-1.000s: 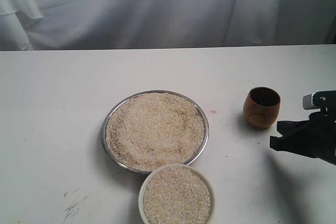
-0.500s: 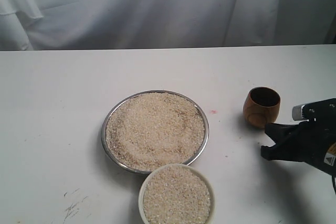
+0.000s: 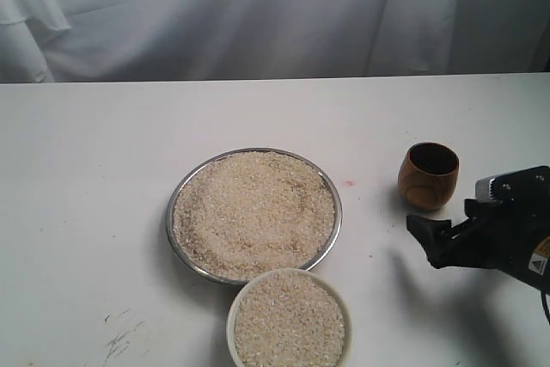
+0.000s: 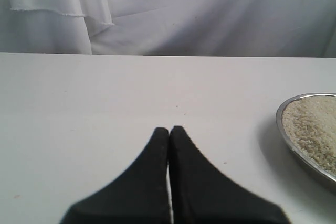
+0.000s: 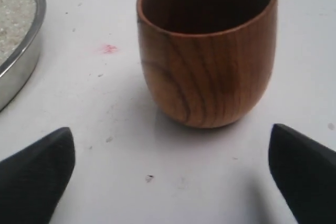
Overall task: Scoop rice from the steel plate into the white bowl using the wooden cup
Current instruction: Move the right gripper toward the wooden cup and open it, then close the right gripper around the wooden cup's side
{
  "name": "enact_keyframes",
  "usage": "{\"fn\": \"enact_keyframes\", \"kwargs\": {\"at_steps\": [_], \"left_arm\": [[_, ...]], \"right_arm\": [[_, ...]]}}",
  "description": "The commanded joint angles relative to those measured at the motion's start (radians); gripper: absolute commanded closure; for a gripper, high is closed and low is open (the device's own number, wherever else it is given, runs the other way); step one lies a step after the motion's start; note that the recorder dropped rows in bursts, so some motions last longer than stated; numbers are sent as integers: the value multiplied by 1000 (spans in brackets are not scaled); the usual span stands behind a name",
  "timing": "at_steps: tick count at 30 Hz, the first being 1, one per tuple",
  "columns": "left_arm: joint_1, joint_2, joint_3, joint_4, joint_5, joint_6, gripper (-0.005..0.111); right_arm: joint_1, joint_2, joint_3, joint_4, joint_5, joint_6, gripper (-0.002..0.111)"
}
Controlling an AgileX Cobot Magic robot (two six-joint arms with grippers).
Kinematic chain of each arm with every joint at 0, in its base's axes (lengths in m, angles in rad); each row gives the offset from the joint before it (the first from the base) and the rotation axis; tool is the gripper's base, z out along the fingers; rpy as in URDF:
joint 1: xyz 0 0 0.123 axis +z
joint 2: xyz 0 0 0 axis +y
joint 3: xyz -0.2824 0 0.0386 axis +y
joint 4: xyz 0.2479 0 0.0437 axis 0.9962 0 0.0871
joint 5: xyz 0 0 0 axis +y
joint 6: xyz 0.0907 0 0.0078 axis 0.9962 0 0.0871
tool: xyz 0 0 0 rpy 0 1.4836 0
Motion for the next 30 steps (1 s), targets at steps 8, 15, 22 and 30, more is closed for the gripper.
{"fn": "enact_keyframes", "kwargs": {"at_steps": [8, 15, 22, 30], "left_arm": [[-2, -5, 5, -1, -6, -3, 107], [-2, -5, 5, -1, -6, -3, 107], [-2, -5, 5, -1, -6, -3, 107], [-2, -5, 5, -1, -6, -3, 107]], "right_arm": [[-5, 10, -19, 37, -58, 13, 3], [-5, 115, -81, 48, -144, -82, 3], [-5, 229, -124, 57, -214, -111, 3], [-5, 326, -200, 53, -214, -111, 3]]}}
